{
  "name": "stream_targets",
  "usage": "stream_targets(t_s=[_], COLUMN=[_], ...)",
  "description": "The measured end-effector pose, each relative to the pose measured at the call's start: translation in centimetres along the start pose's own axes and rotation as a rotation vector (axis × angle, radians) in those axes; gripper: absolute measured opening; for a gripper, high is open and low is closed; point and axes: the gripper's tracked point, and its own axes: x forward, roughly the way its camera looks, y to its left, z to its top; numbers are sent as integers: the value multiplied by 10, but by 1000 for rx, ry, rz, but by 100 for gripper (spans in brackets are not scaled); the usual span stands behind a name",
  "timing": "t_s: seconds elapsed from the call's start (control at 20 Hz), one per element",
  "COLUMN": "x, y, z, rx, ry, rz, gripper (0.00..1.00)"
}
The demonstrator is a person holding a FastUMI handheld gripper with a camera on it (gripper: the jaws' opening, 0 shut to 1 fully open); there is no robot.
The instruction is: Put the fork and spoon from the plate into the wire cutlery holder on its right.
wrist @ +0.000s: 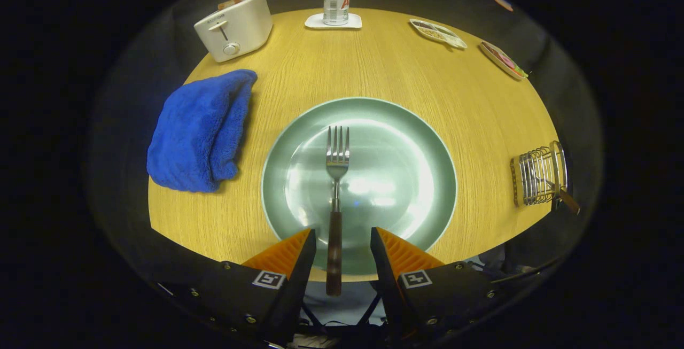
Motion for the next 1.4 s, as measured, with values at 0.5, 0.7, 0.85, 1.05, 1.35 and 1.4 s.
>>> stream_targets(t_s=[0.5,0.7,0.85,1.05,1.35,1.4], x=[14,17,19,19,21,20], y=[3,6,8,7,-1,-1], z=[-8,-9,-8,-7,-7,-7], rx=[57,69,79,82,52,50], ry=[60,68,70,63,50,49], rz=[33,42,60,53,29,34], gripper=[30,13,6,6,0,0])
